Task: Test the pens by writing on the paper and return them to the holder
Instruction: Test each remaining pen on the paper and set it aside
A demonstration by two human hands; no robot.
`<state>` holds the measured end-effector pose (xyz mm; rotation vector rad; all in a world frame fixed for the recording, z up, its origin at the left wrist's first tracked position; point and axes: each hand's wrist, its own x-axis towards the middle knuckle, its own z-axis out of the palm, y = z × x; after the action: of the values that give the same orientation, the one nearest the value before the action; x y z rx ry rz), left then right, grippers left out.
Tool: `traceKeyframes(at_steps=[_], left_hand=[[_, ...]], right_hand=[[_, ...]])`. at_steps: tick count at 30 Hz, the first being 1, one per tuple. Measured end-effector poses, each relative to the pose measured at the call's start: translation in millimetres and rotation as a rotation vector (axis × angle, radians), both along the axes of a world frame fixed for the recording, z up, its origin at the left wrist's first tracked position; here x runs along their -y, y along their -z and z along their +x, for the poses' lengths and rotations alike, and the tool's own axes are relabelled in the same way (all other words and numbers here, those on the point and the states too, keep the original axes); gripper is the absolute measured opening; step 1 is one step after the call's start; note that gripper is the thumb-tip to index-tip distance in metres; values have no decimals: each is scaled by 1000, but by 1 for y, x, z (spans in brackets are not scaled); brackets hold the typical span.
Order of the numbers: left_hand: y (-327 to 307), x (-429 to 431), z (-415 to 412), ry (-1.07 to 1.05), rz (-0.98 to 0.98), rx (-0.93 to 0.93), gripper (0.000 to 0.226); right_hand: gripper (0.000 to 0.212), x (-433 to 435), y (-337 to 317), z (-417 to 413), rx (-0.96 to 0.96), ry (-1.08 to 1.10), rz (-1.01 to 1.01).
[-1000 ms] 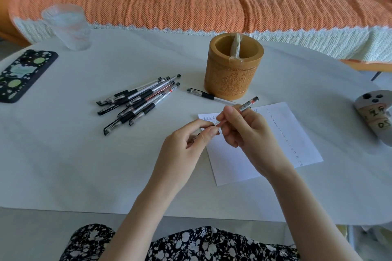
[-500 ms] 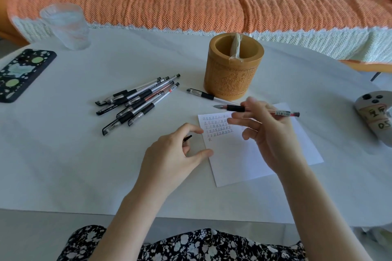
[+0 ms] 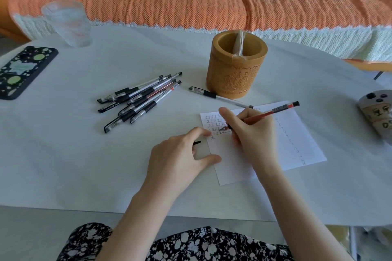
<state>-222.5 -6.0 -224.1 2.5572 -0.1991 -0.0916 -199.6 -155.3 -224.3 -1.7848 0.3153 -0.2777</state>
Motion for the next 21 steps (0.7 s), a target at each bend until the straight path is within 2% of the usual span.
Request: traceKeyframes(at_steps=[2, 8, 21], left_hand=[[-1, 0, 0, 2, 2, -1, 50], [0, 0, 0, 0, 1, -2, 49], [1, 0, 1, -2, -1, -16, 50]], right_hand=[[47, -2, 4, 2, 10, 29, -48], [39, -9, 11, 2, 38, 46, -131], [38, -9, 19, 5, 72, 57, -197]])
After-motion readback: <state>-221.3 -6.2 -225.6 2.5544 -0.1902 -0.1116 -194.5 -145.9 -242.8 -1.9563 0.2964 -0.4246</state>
